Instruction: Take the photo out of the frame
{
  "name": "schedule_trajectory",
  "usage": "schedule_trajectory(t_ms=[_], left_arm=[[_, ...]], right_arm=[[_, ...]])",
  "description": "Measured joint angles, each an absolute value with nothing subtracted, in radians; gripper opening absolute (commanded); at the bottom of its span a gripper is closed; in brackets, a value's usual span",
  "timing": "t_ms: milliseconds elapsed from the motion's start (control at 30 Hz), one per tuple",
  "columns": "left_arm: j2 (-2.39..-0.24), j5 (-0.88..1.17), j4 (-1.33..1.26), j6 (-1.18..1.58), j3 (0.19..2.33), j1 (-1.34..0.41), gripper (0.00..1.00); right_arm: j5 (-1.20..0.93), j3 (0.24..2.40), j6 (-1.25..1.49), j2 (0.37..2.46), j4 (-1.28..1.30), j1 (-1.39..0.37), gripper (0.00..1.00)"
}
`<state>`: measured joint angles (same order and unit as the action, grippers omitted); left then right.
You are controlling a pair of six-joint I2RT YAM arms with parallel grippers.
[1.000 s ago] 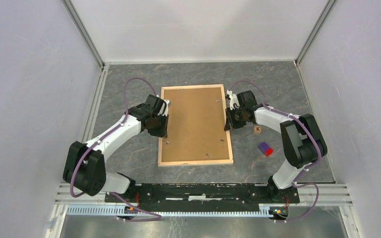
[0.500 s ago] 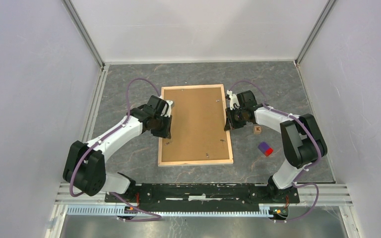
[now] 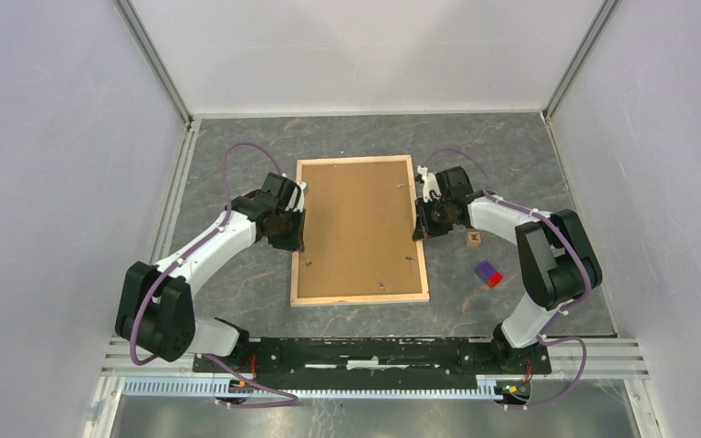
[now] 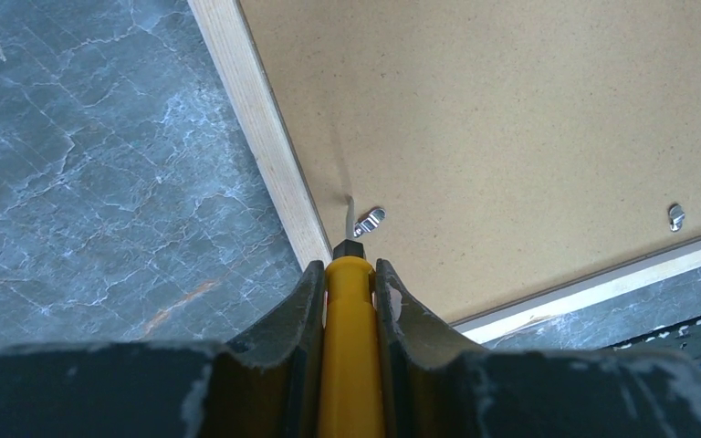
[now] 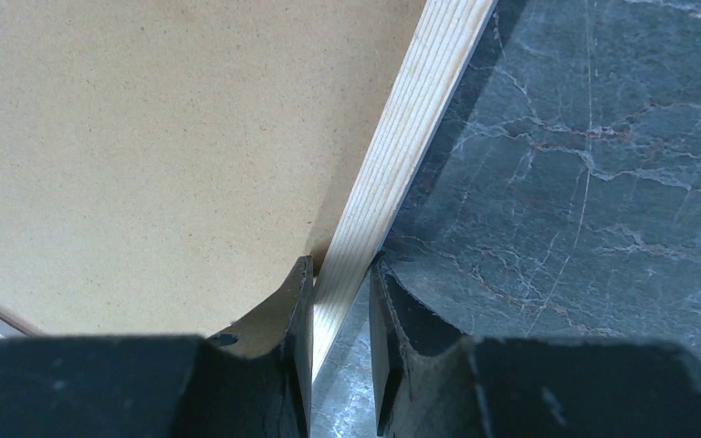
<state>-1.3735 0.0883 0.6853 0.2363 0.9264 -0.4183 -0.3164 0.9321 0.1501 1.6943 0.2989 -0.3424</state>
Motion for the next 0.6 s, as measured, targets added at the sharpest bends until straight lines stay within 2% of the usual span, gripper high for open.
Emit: schedule_trajectory(t_ms=[600], left_arm=[[-1.382, 0.16, 0.705, 0.173, 0.941, -0.435, 0.02]], right_arm=[[-0.317, 0.933, 0.152, 1.697, 0.299, -0.342, 0.0]])
